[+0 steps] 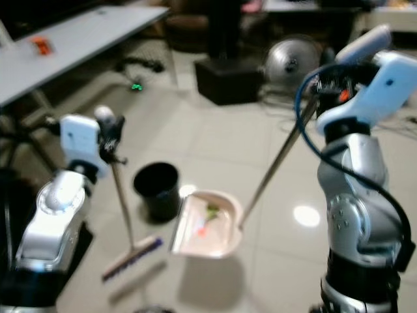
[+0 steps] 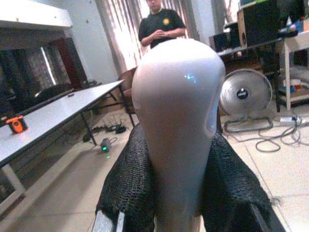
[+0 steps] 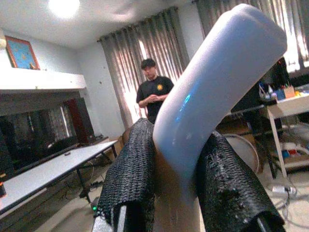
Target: Sweep floor
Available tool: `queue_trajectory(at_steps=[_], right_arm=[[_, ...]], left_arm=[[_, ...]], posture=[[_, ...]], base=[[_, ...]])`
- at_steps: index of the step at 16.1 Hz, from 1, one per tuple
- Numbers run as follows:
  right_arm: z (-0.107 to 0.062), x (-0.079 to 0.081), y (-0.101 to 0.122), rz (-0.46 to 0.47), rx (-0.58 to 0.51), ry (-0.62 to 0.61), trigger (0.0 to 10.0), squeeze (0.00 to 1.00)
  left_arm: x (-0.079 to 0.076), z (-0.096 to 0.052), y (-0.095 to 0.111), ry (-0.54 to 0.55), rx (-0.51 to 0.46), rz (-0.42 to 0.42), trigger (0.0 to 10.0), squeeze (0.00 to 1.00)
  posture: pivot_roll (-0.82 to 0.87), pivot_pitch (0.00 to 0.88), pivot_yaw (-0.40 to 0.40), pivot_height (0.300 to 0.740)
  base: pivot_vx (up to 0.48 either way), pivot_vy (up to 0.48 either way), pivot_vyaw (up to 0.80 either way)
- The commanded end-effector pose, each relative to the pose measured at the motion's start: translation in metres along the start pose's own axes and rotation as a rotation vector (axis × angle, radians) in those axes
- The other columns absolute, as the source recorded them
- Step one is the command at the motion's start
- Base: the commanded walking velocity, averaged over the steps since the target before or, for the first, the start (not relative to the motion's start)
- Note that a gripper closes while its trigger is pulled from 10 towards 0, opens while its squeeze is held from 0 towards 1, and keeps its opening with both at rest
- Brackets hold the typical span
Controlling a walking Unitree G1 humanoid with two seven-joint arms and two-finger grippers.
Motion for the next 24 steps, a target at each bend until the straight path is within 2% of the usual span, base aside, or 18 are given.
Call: queue_trajectory(at_steps=[1,9,12,14,15,20,24], right_arm=[[-0.001,0.007,0.007,0.008,-0.027,0.024,10.0,0.0],[-0.006,0.014,-0.003,-0.012,-0.001,0.038,10.0,0.0],[-0.005,0.015,-0.003,-0.013,-0.003,0.042,10.0,0.0],[-0.004,0.016,-0.003,-0.014,-0.002,0.047,10.0,0.0],[-0.004,0.016,-0.003,-0.014,-0.003,0.047,10.0,0.0],[0.003,0.014,0.005,-0.014,-0.023,0.041,10.0,0.0],[0.007,0.011,0.012,-0.011,-0.049,0.034,10.0,0.0]], left_arm=[[0.003,0.004,0.009,0.003,-0.029,0.027,10.0,0.0],[0.0,0.003,0.007,-0.003,-0.03,0.024,10.0,0.0],[-0.004,0.004,0.007,0.001,-0.028,0.116,10.0,0.0],[-0.007,0.003,0.006,0.0,-0.026,0.116,10.0,0.0],[-0.007,0.003,0.005,0.009,-0.024,0.053,10.0,0.0],[-0.015,0.005,0.013,-0.029,-0.065,0.026,10.0,0.0],[-0.019,0.006,0.013,-0.046,-0.069,0.019,10.0,0.0]], posture=[[-0.03,0.007,0.096,0.74],[-0.02,0.003,0.09,0.74],[-0.02,0.0,0.083,0.74],[-0.03,0.0,0.079,0.74],[-0.03,0.0,0.078,0.74],[-0.03,0.0,0.076,0.74],[-0.04,0.0,0.075,0.74]], base=[[0.0,0.364,0.0],[0.0,0.379,0.0],[0.0,-0.16,0.0],[0.0,-0.48,0.0],[0.0,0.0,0.0],[0.0,0.0,0.0],[0.336,0.0,0.0]])
Point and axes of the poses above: a point about 5 cm out from each wrist's last joint towards the gripper, its own z axis pointing out of the wrist towards the gripper, its own y axis along the axis of the wrist's last joint, x = y × z, the point moved 4 cm from there along z, pointing out of the wrist towards the gripper, and after that the axes turned 7 degrees about -z, right-handed, at the moved point
